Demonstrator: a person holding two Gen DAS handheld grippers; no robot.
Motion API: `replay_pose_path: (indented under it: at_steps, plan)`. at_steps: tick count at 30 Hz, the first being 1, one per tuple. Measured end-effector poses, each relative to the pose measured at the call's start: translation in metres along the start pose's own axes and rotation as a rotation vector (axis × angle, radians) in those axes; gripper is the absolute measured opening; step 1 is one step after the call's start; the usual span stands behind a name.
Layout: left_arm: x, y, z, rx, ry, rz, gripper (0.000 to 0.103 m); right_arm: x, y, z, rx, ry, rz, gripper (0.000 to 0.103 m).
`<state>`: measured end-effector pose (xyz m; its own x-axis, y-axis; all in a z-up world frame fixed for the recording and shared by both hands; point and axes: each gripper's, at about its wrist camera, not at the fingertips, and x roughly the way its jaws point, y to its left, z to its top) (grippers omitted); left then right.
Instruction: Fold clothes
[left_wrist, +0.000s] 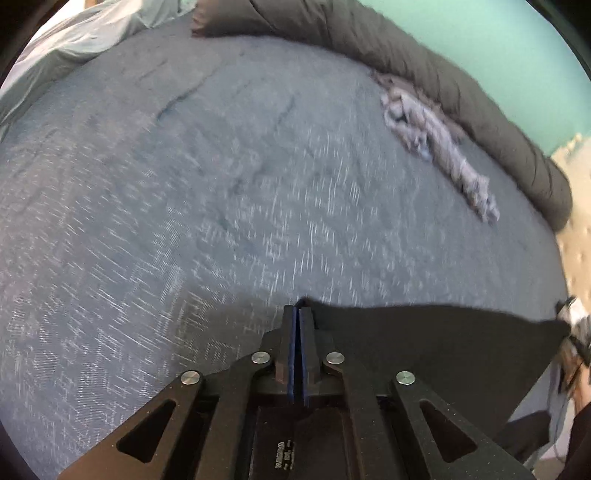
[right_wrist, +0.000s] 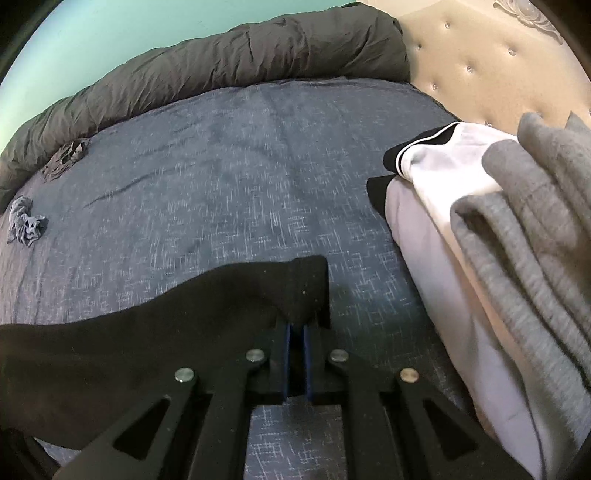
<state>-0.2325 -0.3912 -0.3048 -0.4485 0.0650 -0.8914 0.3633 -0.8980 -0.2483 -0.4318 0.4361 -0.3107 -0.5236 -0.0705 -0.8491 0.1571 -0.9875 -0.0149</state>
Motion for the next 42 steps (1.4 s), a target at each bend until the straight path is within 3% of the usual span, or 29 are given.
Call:
replay_pose_path:
  at_steps: [2,7,12,25,30,36,42]
  plan:
    - [0.006,0.003,-0.001,-0.012,0.001,0.006,0.02,-0.001,-0.003,0.0,0.004,-0.001,0.005,0.006]
    - [-0.003,0.011,-0.007,-0.052,-0.031,-0.069,0.023,0.0,-0.006,-0.001,0.008,0.002,0.01,0.006]
    - [-0.011,0.009,-0.016,-0.04,-0.032,-0.127,0.036,0.001,-0.004,-0.004,0.02,0.007,0.015,0.006]
    - [-0.021,0.016,-0.023,-0.082,-0.075,-0.127,0.038,-0.001,-0.004,-0.008,0.025,0.013,0.026,0.006]
    - [-0.031,0.021,-0.025,-0.11,-0.101,-0.175,0.038,-0.002,-0.005,-0.008,0.029,0.015,0.023,0.006]
    - [-0.03,0.008,-0.029,-0.08,-0.091,-0.236,0.038,-0.002,-0.005,-0.01,0.032,0.018,0.028,0.006]
    - [-0.004,-0.011,-0.032,-0.023,-0.007,-0.261,0.037,-0.002,-0.003,-0.01,0.033,0.018,0.04,0.006]
